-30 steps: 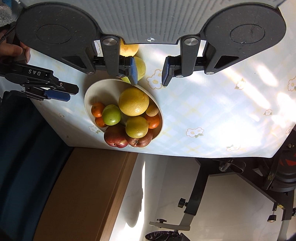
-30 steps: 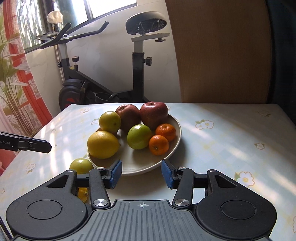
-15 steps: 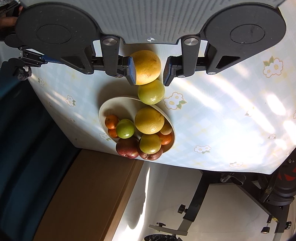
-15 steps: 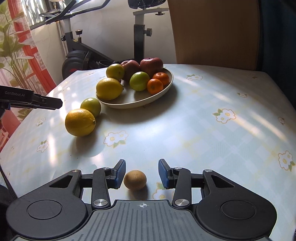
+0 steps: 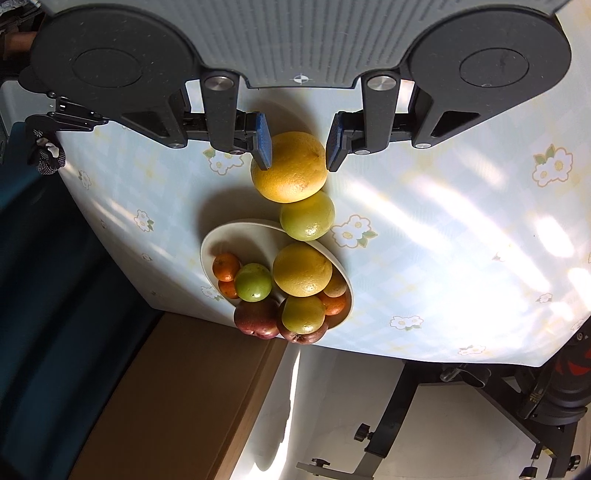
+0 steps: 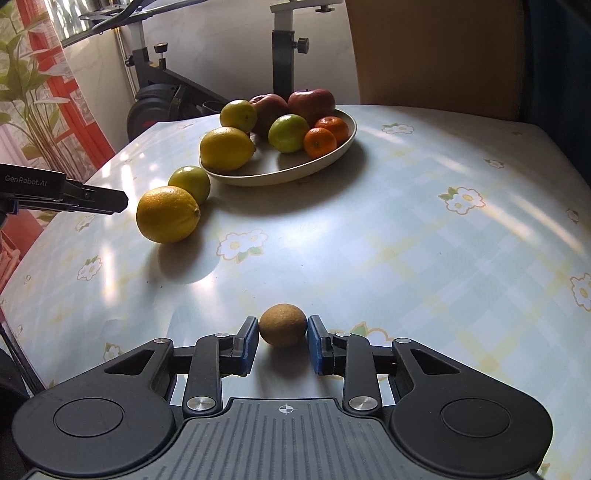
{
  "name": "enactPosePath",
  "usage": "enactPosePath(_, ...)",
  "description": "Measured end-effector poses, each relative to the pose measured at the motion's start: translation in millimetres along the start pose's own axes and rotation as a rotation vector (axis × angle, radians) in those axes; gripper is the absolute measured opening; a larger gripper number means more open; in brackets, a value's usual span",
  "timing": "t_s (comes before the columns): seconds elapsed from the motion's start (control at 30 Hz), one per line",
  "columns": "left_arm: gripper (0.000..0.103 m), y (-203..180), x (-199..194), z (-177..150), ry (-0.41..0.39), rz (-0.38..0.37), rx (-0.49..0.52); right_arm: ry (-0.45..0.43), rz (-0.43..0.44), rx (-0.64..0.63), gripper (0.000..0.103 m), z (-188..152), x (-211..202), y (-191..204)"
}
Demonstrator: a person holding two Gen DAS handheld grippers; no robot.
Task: Organize fruits
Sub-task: 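Grasp the kiwi with the right gripper and carry it to the plate, then close the left gripper on the grapefruit while the right gripper releases the kiwi on the plate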
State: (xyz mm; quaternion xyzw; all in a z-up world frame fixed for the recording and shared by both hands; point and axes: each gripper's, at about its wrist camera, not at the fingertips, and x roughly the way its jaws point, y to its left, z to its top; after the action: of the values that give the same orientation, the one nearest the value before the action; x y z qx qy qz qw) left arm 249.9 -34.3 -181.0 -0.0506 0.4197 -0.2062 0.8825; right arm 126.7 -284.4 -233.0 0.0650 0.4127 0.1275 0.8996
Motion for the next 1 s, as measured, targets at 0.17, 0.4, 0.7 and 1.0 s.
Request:
enactPosePath(0.17, 0.033, 0, -1, 3, -0.006, -0.002, 0.005, -0.037, 0.01, -0.013, 0.026, 8, -4, 1)
enactPosePath(0.4, 0.033, 4, -13, 29, -0.065, 0.021, 0.024, -0.123, 0.019, -0.042, 0.026, 42, -9, 3)
enactPosePath(0.7, 0.034, 11, -42, 92, -0.193, 0.051, 0.046, -0.243, 0.023, -0.093, 0.026, 94, -16, 10)
enactPosePath(1.0, 0.041, 6, 7, 102, -0.027, 0.012, 0.068, -0.224, 0.023, -0.116, 0.026, 106, 5, 14)
